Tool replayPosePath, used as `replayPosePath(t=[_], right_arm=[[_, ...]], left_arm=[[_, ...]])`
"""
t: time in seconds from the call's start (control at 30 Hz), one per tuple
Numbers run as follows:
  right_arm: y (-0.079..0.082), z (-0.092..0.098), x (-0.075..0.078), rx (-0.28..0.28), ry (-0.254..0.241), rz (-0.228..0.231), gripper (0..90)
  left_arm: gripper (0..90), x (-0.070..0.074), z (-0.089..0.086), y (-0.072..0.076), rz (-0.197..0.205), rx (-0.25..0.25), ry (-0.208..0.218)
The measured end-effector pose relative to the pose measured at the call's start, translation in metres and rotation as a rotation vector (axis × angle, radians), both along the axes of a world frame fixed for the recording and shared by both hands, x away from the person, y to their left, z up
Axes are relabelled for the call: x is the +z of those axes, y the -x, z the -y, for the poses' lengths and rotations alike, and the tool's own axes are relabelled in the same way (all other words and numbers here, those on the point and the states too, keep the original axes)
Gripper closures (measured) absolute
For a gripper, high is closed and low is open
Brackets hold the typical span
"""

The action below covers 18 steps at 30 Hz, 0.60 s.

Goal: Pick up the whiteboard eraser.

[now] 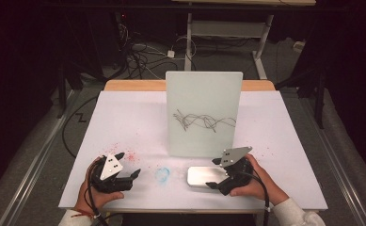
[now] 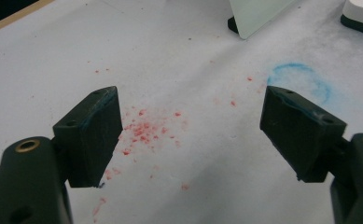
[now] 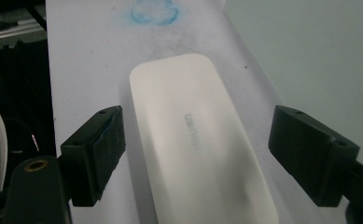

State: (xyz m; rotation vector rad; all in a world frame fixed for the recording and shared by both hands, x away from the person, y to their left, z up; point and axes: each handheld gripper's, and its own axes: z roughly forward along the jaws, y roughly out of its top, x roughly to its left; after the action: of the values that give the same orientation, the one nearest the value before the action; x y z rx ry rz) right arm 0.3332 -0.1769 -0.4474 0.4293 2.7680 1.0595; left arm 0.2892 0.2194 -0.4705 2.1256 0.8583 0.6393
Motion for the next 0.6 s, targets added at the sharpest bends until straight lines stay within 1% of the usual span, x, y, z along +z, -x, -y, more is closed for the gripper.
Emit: replayPosePath(t=[0.07,0.1,0.23,0.3,0.33,0.47,0.6], right_arm=[[-0.002,-0.004,-0.004,0.017,0.019,-0.012,19.4],[-0.004,-0.008,-0.008,0.03,0.039,-0.023,19.4],[-0.007,-0.013,-0.013,0.041,0.056,-0.04,19.4],[-0.01,-0.016,-0.017,0.049,0.059,-0.046,20.4],[-0.013,-0.018,-0.02,0.053,0.065,-0.056,22.6],[-0.013,-0.021,-0.021,0.062,0.079,-0.055,23.6],[-0.013,-0.021,-0.021,0.071,0.082,-0.049,24.8]], left_arm=[[20.0,-0.001,0.0,0.001,-0.003,0.005,-0.016],[20.0,-0.001,0.0,0.001,-0.005,0.006,-0.017],[20.0,-0.002,0.0,0.002,-0.005,0.005,-0.022],[20.0,-0.002,0.0,0.002,-0.004,0.003,-0.026],[20.0,-0.002,0.0,0.002,-0.007,0.002,-0.031],[20.0,-0.003,0.002,0.001,-0.013,-0.004,-0.041],[20.0,-0.003,0.002,0.001,-0.012,-0.008,-0.046]])
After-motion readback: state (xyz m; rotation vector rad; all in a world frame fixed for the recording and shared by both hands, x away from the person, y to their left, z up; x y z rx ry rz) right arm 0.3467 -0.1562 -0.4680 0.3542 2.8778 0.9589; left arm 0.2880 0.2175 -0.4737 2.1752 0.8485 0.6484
